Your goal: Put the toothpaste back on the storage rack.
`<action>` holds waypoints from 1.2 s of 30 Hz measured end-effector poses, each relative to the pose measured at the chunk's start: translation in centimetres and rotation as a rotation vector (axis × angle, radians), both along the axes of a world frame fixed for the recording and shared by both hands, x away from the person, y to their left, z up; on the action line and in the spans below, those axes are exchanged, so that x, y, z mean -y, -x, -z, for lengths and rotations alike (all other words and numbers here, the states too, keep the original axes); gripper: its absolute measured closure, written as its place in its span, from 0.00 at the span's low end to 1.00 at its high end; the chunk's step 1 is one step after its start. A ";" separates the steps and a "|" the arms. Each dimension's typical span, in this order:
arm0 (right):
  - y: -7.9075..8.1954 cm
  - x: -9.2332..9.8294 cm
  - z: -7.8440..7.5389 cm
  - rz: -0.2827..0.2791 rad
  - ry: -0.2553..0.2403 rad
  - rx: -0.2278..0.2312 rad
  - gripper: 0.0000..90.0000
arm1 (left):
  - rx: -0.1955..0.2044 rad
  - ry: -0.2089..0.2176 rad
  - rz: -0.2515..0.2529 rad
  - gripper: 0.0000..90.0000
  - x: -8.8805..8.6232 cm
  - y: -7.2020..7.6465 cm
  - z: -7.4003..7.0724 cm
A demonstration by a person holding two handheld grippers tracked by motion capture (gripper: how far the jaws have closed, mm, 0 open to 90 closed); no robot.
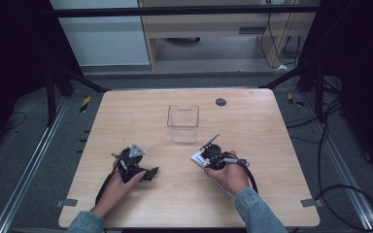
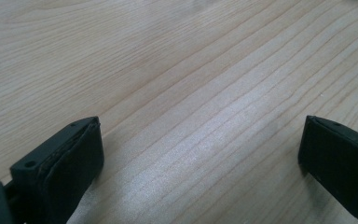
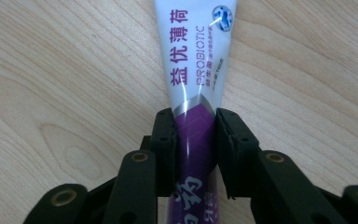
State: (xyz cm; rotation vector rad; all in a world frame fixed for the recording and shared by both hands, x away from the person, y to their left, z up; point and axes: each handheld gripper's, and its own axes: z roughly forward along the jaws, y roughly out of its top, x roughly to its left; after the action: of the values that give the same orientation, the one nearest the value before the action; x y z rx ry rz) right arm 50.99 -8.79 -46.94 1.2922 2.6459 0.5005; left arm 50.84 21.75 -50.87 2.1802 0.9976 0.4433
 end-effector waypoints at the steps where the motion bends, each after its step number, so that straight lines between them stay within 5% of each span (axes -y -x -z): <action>1: 0.0 0.0 0.0 -0.001 0.002 0.004 0.80 | 0.000 0.000 0.000 0.00 0.0 0.0 0.0; 14: 0.3 0.1 -0.3 -0.014 -0.006 0.025 0.86 | -0.001 0.002 0.001 0.00 0.0 0.0 0.0; 19: 0.3 0.8 -0.9 0.023 -0.051 0.053 0.87 | 0.000 0.001 0.000 0.00 0.0 0.0 0.0; 25: 0.0 2.1 -2.9 0.057 -0.123 0.129 0.87 | 0.000 0.001 0.000 0.00 0.0 0.0 0.0; 36: -0.5 4.0 -7.8 0.096 -0.267 0.348 0.87 | 0.000 0.000 0.000 0.00 0.0 0.0 0.0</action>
State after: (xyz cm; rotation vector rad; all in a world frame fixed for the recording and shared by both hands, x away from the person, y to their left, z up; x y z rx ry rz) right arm 51.50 -12.81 -39.14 1.2560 2.2761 0.9914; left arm 50.85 21.75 -50.87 2.1801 0.9972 0.4429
